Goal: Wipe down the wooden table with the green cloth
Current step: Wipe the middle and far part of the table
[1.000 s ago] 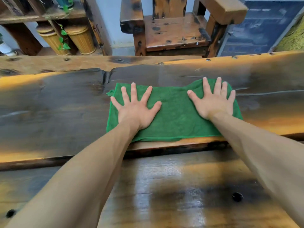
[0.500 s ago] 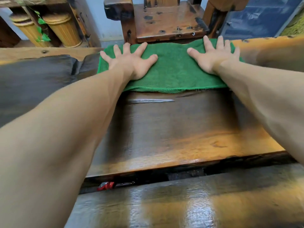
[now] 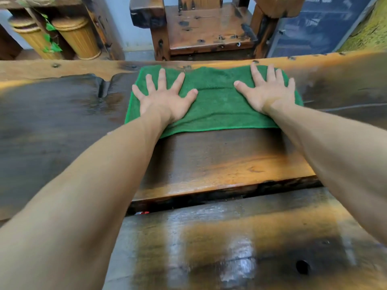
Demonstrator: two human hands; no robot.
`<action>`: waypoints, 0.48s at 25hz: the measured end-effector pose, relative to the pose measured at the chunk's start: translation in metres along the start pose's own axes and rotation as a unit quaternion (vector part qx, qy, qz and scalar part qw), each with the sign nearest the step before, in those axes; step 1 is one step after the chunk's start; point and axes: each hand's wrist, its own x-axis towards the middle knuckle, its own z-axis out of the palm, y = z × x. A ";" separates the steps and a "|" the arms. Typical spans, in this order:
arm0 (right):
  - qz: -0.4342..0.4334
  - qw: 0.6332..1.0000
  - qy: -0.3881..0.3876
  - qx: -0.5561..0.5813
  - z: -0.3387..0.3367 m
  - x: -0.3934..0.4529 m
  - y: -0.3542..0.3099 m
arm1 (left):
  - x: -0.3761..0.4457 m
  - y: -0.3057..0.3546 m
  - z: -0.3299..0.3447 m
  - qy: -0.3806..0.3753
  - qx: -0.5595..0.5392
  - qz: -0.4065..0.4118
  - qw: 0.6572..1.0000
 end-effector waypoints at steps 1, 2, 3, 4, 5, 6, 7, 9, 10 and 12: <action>-0.001 1.000 0.005 -0.003 0.003 -0.017 0.005 | -0.018 -0.001 0.004 0.004 0.004 0.003 1.000; -0.002 1.000 0.009 -0.007 0.005 -0.038 0.010 | -0.037 -0.001 0.007 0.009 0.009 0.007 1.000; -0.004 1.000 0.011 -0.008 0.008 -0.058 0.016 | -0.057 -0.001 0.011 0.012 0.011 0.011 1.000; -0.008 1.000 0.010 -0.011 0.011 -0.081 0.022 | -0.079 -0.001 0.014 0.010 0.011 0.013 1.000; -0.013 1.000 0.004 -0.014 0.013 -0.106 0.028 | -0.104 -0.001 0.017 0.004 0.012 0.014 1.000; -0.015 1.000 -0.004 -0.016 0.016 -0.129 0.034 | -0.128 -0.002 0.022 -0.003 0.013 0.014 1.000; -0.017 1.000 -0.011 -0.018 0.018 -0.154 0.039 | -0.155 -0.003 0.025 -0.008 0.012 0.012 1.000; -0.019 0.999 -0.014 -0.022 0.025 -0.210 0.049 | -0.212 -0.004 0.034 -0.019 0.012 0.007 1.000; -0.021 0.999 -0.010 -0.025 0.029 -0.238 0.054 | -0.240 -0.005 0.040 -0.020 0.015 0.005 1.000; -0.027 0.999 -0.006 -0.031 0.035 -0.294 0.065 | -0.300 -0.006 0.050 -0.017 0.020 -0.002 1.000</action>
